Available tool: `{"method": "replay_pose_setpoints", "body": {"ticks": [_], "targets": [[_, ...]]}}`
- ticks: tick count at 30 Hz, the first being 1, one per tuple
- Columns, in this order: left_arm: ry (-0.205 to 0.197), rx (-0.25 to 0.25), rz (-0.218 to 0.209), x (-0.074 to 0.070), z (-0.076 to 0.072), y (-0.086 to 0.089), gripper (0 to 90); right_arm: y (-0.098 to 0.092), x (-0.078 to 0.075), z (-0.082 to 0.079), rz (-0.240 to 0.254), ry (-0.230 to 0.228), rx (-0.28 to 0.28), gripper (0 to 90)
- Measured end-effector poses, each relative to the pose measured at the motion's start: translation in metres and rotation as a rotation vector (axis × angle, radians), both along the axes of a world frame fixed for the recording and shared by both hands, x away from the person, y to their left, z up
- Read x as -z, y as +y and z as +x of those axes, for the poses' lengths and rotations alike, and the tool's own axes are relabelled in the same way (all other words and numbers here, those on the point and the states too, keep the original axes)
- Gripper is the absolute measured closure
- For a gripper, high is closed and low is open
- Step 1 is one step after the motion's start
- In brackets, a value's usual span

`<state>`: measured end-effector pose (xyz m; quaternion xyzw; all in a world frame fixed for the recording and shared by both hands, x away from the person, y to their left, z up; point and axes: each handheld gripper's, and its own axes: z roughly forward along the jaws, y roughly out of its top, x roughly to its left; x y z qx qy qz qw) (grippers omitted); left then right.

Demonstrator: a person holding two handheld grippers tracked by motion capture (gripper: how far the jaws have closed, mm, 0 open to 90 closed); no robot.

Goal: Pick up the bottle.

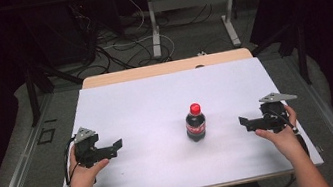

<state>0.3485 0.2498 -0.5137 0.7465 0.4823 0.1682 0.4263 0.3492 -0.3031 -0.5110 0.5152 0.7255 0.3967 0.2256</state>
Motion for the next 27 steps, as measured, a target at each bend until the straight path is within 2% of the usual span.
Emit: {"method": "replay_pose_setpoints", "body": {"ticks": [2, 5, 7, 8, 10, 15, 16, 19, 23, 27], "targets": [[-0.027, 0.015, -0.017, -0.007, -0.005, -0.003, 0.5, 0.002, -0.006, -0.004, 0.0, -0.009, -0.018, 0.7], [-0.043, 0.061, -0.031, -0.015, -0.009, -0.014, 0.5, 0.007, -0.015, -0.009, -0.003, -0.031, -0.04, 0.8], [-0.065, 0.094, -0.017, -0.018, -0.01, -0.025, 0.5, 0.009, -0.017, -0.01, -0.004, -0.036, -0.045, 0.8], [-0.076, 0.108, -0.01, -0.019, -0.011, -0.03, 0.9, 0.013, -0.021, -0.013, 0.007, -0.042, -0.066, 0.9], [-0.086, 0.147, 0.024, -0.022, -0.014, -0.041, 2.0, 0.018, -0.024, -0.014, 0.015, -0.05, -0.077, 1.3], [-0.082, 0.251, 0.015, -0.027, -0.014, -0.075, 2.1, 0.025, -0.026, -0.016, 0.016, -0.055, -0.101, 2.0], [-0.083, 0.273, 0.021, -0.027, -0.013, -0.083, 2.1, 0.025, -0.026, -0.015, -0.003, -0.057, -0.113, 2.3], [-0.092, 0.319, 0.027, -0.028, -0.01, -0.107, 2.2, 0.028, -0.025, -0.015, -0.012, -0.059, -0.119, 3.1], [-0.091, 0.372, 0.025, -0.029, -0.004, -0.132, 3.5, 0.029, -0.026, -0.016, -0.006, -0.061, -0.123, 4.0], [-0.098, 0.385, 0.004, -0.028, 0.001, -0.152, 3.6, 0.029, -0.027, -0.017, -0.003, -0.06, -0.123, 4.0]]}}
